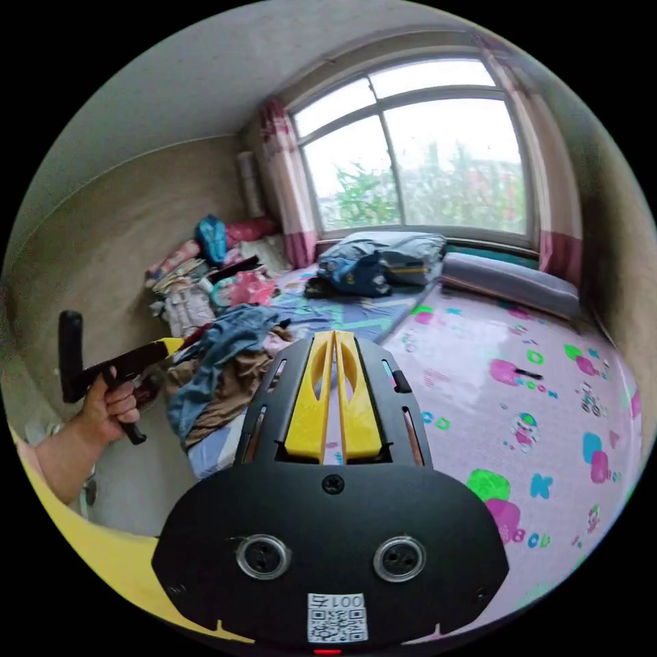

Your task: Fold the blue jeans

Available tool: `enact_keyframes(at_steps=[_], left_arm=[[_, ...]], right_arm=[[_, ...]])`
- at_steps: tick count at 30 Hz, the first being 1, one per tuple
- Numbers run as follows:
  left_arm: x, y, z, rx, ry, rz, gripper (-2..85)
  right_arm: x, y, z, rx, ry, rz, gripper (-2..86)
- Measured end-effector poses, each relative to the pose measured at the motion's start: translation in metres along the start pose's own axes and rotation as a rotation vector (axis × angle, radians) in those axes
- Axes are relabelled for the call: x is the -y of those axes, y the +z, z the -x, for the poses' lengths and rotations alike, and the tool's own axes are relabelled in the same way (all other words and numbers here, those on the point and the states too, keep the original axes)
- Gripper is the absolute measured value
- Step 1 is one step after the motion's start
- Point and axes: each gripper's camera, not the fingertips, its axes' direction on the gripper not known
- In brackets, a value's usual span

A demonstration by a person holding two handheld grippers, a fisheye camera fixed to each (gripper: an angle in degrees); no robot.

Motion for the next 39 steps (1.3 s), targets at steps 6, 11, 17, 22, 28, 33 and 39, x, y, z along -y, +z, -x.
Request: enact_keyframes(at_steps=[6, 11, 17, 22, 28, 33, 39], left_arm=[[0.022, -0.076, 0.186, -0.038, -0.094, -0.034, 10.9], [0.075, -0.097, 0.375, -0.026, -0.062, -0.031, 8.7], [0.139, -0.056, 0.553, -0.109, -0.033, 0.18, 10.8], [0.183, -0.002, 0.658, -0.163, -0.05, 0.325, 11.4], [0.22, 0.058, 0.749, -0.18, -0.072, 0.413, 10.4], [0.227, 0.092, 0.801, -0.231, -0.103, 0.386, 9.7], [0.22, 0.131, 0.86, -0.265, -0.201, 0.351, 9.2]], right_arm=[[0.044, 0.111, 0.046, 0.341, -0.063, -0.017, 12.1], [0.095, 0.239, 0.076, 0.337, -0.056, 0.037, 12.1], [0.157, 0.387, 0.076, 0.343, -0.035, 0.184, 13.9], [0.187, 0.497, 0.043, 0.405, 0.104, 0.336, 14.0], [0.221, 0.629, 0.0, 0.473, 0.286, 0.463, 14.2], [0.231, 0.733, -0.049, 0.509, 0.474, 0.56, 14.7], [0.239, 0.819, -0.074, 0.573, 0.524, 0.646, 14.0]])
